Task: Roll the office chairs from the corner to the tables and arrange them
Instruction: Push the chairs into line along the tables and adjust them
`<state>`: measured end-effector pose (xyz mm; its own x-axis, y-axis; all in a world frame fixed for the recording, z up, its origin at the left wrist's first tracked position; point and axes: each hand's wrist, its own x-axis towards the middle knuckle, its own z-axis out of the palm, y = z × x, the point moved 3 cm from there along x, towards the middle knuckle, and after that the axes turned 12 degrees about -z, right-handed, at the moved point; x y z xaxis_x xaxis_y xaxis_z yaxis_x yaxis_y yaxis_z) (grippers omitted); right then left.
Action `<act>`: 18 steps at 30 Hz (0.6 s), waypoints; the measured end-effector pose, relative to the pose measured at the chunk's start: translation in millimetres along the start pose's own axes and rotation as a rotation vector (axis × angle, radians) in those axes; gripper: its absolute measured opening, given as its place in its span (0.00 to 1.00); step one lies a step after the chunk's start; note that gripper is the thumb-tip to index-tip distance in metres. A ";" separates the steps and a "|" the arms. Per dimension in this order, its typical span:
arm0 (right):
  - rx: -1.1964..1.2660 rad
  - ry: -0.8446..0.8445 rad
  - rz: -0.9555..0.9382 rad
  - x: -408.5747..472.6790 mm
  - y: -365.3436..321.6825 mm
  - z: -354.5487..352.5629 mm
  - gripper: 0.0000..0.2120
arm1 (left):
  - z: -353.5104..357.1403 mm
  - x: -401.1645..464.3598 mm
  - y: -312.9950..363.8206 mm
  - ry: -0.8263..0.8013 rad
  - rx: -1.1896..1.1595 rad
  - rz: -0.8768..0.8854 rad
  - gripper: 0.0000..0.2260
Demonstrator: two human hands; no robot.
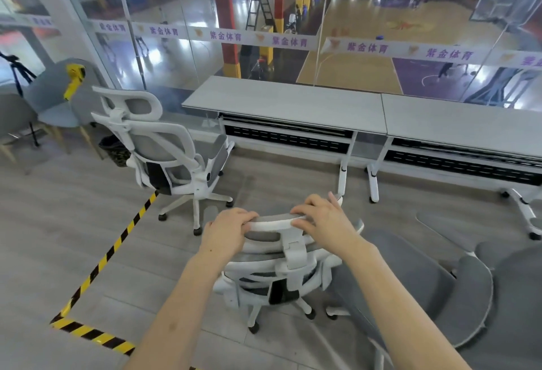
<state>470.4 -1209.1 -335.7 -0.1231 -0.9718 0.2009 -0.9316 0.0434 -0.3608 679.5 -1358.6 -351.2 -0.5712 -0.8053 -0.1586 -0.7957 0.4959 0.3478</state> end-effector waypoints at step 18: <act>0.014 0.235 0.271 -27.2 -22.0 53.2 0.42 | -8.1 13.2 -104.0 0.094 -0.453 -0.134 0.35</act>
<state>512.4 -1195.9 -381.7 -0.4416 -0.8456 0.2998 -0.8500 0.2873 -0.4415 756.3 -1423.4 -382.0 -0.4319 -0.8889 -0.1525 -0.6815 0.2109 0.7007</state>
